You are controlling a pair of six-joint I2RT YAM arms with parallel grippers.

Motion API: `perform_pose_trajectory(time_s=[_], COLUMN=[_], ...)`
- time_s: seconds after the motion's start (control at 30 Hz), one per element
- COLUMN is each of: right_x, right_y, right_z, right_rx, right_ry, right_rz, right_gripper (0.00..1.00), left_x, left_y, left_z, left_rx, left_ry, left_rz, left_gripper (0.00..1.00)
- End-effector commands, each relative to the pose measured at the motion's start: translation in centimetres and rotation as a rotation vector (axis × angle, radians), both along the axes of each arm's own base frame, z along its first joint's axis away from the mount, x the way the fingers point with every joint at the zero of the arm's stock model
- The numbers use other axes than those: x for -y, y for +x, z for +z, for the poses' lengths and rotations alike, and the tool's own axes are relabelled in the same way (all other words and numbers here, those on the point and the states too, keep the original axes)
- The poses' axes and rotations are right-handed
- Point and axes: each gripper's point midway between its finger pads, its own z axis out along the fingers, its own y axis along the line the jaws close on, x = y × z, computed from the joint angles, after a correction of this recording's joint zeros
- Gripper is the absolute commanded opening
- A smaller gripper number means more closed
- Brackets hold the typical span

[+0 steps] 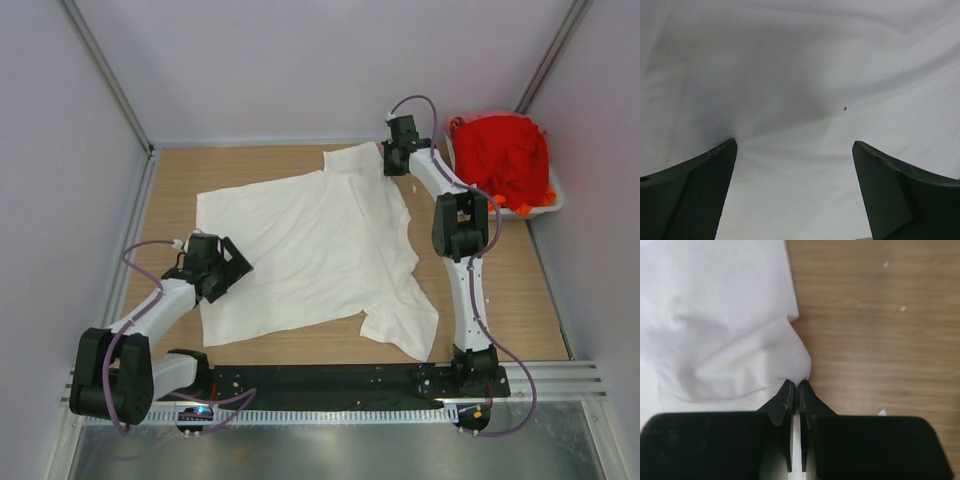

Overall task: Fold and stack the t-shirts
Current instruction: Flatten the tshirt out

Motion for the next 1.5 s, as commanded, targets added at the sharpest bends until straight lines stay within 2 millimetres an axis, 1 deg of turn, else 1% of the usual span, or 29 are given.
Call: perform_pose_trajectory(time_s=[0.0,0.2,0.23,0.33,0.47,0.5,0.53,0.57,0.6,0.63,0.67,0.7,0.73,0.77,0.8,0.83,0.9,0.93,1.0,1.03,1.07,1.1,1.13,1.17,1.23,1.3,1.4,1.43,1.47], right_x=[2.7,6.0,6.2,6.4,5.9,5.0,4.1,2.8,2.1,1.4,0.6,-0.4,-0.9,-1.3,-1.4,-2.2,-2.9,-3.9,-4.7,-5.5,-5.6,-5.1,-5.0,-5.1,-3.5,-2.6,-2.5,-3.3,-2.6], right_y=[2.4,4.1,4.3,5.0,5.4,5.0,4.1,3.1,2.1,0.4,-0.6,-2.5,-4.6,-6.2,-8.2,-11.3,-15.3,-19.6,-23.7,-27.6,-29.3,-31.9,-33.6,-34.9,-36.9,-37.2,-36.3,-35.3,-34.0], right_z=[2.2,1.6,1.8,3.1,8.3,10.9,11.2,14.4,15.7,14.1,14.4,17.7,15.1,15.3,17.3,14.6,13.4,12.3,11.0,9.7,9.4,7.0,7.9,7.4,5.1,5.2,3.9,4.3,3.5], right_rx=[0.075,0.129,0.139,0.175,0.273,0.309,0.299,0.344,0.358,0.311,0.314,0.358,0.292,0.279,0.297,0.22,0.186,0.17,0.162,0.141,0.14,0.09,0.107,0.095,0.06,0.08,0.042,0.04,0.018], right_ry=[-0.193,-0.408,-0.425,-0.436,-0.396,-0.362,-0.316,-0.276,-0.252,-0.24,-0.209,-0.176,-0.174,-0.133,-0.088,-0.064,-0.056,-0.063,-0.048,-0.038,-0.018,0.009,0.072,0.106,0.151,0.164,0.125,0.148,0.139], right_rz=[0.008,-0.009,-0.016,-0.034,-0.098,-0.098,-0.09,-0.079,-0.073,-0.053,-0.065,-0.062,-0.046,-0.081,-0.095,-0.096,-0.101,-0.06,-0.079,-0.042,-0.047,-0.09,-0.096,-0.098,-0.171,-0.199,-0.201,-0.172,-0.205], right_gripper=[0.09,0.26,0.5,0.8,0.88,0.88,0.88,0.88,0.88,0.88,0.88,0.88,0.88,0.88,0.88,0.87,0.86,0.86,0.86,0.86,0.85,0.85,0.85,0.85,0.87,0.88,0.88,0.88,0.87], left_x=[-1.5,-3.1,-3.4,-3.9,-4.1,-4.0,-4.0,-3.7,-3.6,-3.3,-3.2,-2.9,-2.5,-2.1,-1.9,-1.2,-0.9,-0.3,0.3,0.8,1.0,1.3,1.1,1.1,1.0,1.4,1.3,1.4,1.5], left_y=[0.0,0.7,0.7,1.3,2.0,1.9,1.7,1.2,0.8,0.2,-0.2,-0.6,-1.2,-1.7,-2.1,-2.8,-4.0,-4.5,-5.5,-6.2,-6.6,-7.1,-7.7,-7.9,-8.3,-8.0,-7.1,-6.4,-5.7], left_z=[-0.1,1.1,1.3,2.3,4.7,5.5,5.8,6.0,5.9,5.3,5.1,5.1,4.5,4.4,4.3,4.4,4.1,4.4,4.2,3.6,3.3,2.9,2.0,1.8,1.0,1.0,1.3,2.1,2.7], left_rx=[-0.024,-0.022,-0.028,-0.028,-0.006,0.022,0.03,0.043,0.047,0.038,0.034,0.039,0.027,0.031,0.031,0.044,0.03,0.06,0.059,0.051,0.044,0.037,0.019,0.023,0.02,0.039,0.06,0.081,0.102], left_ry=[0.091,0.146,0.155,0.193,0.22,0.217,0.215,0.205,0.196,0.189,0.184,0.165,0.153,0.143,0.144,0.141,0.156,0.185,0.191,0.192,0.172,0.164,0.17,0.154,0.153,0.14,0.164,0.166,0.174], left_rz=[0.006,0.025,0.024,0.002,-0.01,-0.009,-0.005,-0.003,-0.002,-0.008,-0.008,-0.014,-0.02,-0.028,-0.035,-0.053,-0.069,-0.094,-0.093,-0.116,-0.104,-0.114,-0.11,-0.093,-0.086,-0.086,-0.078,-0.075,-0.072], left_gripper=[0.99,0.99,0.99,1.0,0.99,1.0,1.0,1.0,1.0,1.0,1.0,1.0,1.0,0.99,0.99,0.99,0.99,0.99,0.99,0.99,0.99,0.99,0.99,0.99,0.98,0.98,0.99,0.99,1.0])
